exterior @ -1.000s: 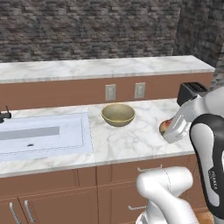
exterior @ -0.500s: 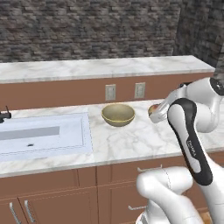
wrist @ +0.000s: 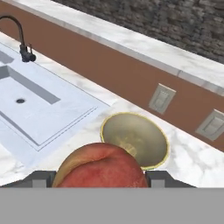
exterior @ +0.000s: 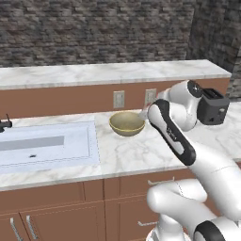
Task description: Pick the peachs from the cabinet and place them in one bowl. Pick the kiwi from the sink and place it in the other bowl.
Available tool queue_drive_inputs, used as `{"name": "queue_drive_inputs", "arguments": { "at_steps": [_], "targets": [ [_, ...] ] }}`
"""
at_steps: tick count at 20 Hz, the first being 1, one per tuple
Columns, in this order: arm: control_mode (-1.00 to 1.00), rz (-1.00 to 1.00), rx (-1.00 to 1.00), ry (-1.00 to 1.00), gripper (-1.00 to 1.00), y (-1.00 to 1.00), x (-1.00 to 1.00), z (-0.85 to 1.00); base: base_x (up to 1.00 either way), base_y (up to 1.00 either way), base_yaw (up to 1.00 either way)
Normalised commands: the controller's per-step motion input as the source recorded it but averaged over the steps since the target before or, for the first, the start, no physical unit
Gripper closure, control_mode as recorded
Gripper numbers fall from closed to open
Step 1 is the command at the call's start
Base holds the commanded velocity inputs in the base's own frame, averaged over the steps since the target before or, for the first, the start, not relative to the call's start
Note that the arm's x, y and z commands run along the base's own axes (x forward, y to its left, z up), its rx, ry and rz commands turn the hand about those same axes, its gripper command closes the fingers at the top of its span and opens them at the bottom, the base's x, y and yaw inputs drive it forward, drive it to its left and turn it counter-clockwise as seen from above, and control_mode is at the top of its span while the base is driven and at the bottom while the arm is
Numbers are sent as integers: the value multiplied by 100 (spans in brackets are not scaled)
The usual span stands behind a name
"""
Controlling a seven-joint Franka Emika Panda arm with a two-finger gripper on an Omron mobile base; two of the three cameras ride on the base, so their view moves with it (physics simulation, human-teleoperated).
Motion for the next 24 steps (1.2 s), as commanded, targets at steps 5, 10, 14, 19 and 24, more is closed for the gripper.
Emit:
{"name": "queue_drive_inputs", "arguments": {
  "at_steps": [5, 10, 14, 19, 24],
  "targets": [
    [-100, -2, -7, 5, 100, 14, 39, -6, 0, 0, 0],
    [-100, 0, -8, 2, 100, 0, 1, -7, 0, 0, 0],
    [-100, 0, -14, 5, 100, 0, 18, -23, 0, 0, 0],
    [-100, 0, -10, 1, 100, 0, 30, -28, 0, 0, 0],
    [-100, 0, -3, 1, 100, 0, 40, -25, 0, 0, 0]
  ]
}}
